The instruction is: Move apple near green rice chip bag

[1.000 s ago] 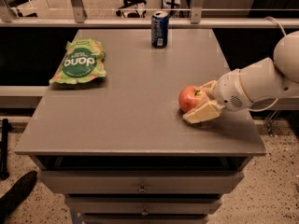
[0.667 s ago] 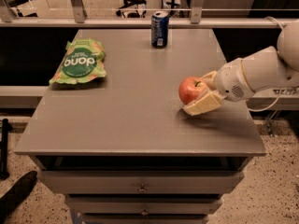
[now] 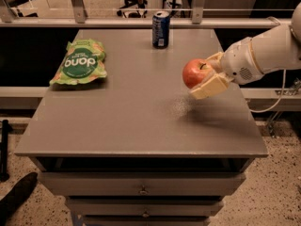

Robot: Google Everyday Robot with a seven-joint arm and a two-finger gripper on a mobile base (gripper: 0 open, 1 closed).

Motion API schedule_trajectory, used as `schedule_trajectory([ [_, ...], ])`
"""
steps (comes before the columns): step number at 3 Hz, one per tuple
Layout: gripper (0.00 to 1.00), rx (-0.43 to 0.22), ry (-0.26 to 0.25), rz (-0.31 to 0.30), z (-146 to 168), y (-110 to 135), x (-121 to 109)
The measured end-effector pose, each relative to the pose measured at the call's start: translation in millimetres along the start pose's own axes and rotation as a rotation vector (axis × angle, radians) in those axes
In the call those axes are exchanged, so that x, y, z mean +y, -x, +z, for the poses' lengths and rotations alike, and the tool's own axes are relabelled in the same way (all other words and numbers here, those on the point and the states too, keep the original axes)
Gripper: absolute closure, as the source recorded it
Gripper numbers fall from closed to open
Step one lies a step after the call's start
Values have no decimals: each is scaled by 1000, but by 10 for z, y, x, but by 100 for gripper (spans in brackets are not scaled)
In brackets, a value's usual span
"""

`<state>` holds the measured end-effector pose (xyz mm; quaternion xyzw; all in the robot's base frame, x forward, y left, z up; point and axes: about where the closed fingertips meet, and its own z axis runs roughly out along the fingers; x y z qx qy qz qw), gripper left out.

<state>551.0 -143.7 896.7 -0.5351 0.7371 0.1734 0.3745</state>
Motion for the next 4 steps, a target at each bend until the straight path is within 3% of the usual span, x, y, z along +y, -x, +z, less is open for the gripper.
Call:
schedule_trajectory([
  [1, 100, -21, -20, -20, 114, 118, -97],
  [2, 100, -60, -26, -65, 379, 414, -328],
  [3, 100, -70, -6, -96, 731, 677, -547],
  [4, 100, -77, 60, -131, 1287, 1031, -667],
])
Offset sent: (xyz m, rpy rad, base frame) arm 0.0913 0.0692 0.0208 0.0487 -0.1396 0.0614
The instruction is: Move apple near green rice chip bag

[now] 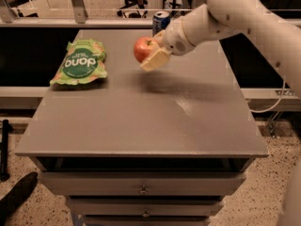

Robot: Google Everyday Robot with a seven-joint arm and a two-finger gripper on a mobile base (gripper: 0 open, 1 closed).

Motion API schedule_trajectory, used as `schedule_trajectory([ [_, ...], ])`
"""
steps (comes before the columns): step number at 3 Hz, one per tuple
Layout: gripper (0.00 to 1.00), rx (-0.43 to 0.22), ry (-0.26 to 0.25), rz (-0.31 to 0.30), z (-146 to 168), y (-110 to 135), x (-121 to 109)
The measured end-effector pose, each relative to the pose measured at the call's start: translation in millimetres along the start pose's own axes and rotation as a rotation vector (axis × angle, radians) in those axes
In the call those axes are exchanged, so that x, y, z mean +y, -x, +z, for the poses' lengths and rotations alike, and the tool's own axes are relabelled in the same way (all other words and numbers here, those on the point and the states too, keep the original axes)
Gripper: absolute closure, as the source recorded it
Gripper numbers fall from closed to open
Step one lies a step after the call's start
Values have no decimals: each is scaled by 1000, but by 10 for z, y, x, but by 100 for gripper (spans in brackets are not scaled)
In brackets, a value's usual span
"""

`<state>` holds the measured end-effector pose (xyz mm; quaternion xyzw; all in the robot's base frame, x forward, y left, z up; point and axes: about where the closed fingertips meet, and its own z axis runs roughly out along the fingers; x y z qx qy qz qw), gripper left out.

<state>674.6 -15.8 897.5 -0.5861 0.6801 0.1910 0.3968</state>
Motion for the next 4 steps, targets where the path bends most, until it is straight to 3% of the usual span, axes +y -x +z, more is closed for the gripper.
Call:
schedule_trajectory([
  [1, 100, -4, 83, -10, 559, 188, -93],
  [2, 100, 3, 143, -10, 823, 245, -80],
  [3, 86, 20, 186, -13, 948, 250, -60],
  [4, 63, 47, 212, -25, 1016, 239, -39],
])
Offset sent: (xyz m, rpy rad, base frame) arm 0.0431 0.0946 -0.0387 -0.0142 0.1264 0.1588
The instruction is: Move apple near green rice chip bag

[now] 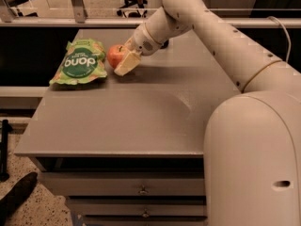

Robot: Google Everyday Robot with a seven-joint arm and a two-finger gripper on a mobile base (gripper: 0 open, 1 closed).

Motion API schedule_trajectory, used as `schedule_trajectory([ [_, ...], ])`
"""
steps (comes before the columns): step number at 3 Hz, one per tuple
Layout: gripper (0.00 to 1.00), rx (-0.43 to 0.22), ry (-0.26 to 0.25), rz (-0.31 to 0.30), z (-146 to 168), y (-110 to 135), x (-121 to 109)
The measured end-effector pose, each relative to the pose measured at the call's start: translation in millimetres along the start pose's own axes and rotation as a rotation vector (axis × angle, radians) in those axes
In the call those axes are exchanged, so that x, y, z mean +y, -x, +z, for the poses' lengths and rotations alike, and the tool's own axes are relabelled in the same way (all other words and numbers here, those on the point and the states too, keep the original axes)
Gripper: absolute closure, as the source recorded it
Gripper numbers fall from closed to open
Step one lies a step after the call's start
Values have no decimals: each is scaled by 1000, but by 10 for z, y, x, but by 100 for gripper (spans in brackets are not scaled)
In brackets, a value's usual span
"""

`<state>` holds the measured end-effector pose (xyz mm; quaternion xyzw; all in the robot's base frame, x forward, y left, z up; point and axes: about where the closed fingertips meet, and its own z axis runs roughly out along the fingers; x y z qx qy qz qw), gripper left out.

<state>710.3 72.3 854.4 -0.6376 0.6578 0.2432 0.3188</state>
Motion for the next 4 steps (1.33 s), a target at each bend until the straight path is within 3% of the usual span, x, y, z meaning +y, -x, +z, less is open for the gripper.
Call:
schedule_trajectory([
  [2, 16, 37, 26, -11, 46, -75, 15],
  [3, 0, 42, 32, -14, 62, -95, 22],
  [4, 0, 42, 32, -14, 62, -95, 22],
])
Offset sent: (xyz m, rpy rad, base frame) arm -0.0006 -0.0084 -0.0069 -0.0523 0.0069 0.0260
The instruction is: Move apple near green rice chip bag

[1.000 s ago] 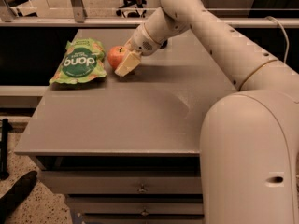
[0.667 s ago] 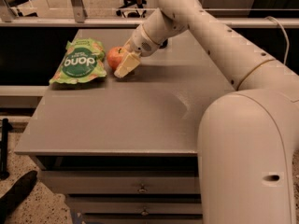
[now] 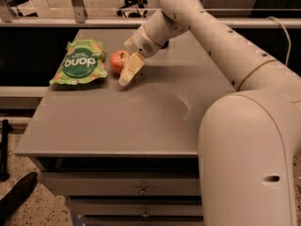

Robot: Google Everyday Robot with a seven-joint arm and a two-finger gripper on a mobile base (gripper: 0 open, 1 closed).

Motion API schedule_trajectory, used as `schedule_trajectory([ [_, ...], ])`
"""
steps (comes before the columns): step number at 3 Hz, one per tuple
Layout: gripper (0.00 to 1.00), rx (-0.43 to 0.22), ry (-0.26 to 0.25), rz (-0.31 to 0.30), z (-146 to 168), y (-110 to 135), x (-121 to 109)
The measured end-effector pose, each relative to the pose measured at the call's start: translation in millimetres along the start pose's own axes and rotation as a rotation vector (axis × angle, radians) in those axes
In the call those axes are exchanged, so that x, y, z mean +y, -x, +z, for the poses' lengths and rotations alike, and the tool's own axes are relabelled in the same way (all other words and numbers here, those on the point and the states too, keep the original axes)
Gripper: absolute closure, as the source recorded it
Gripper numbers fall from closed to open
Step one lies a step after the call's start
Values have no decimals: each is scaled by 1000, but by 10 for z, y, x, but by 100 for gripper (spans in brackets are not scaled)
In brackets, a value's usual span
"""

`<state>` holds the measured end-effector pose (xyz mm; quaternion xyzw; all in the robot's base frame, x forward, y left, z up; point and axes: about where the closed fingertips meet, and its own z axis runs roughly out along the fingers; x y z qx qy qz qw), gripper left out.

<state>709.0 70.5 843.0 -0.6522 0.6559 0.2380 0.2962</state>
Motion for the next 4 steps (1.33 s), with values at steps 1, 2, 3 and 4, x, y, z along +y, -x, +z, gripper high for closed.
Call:
schedule_trajectory([
  [1, 0, -27, 3, 9, -51, -27, 10],
  [2, 0, -120, -18, 51, -269, -149, 22],
  [3, 0, -313, -128, 149, -1013, -588, 64],
  [4, 0, -414, -233, 205, -1677, -965, 151],
])
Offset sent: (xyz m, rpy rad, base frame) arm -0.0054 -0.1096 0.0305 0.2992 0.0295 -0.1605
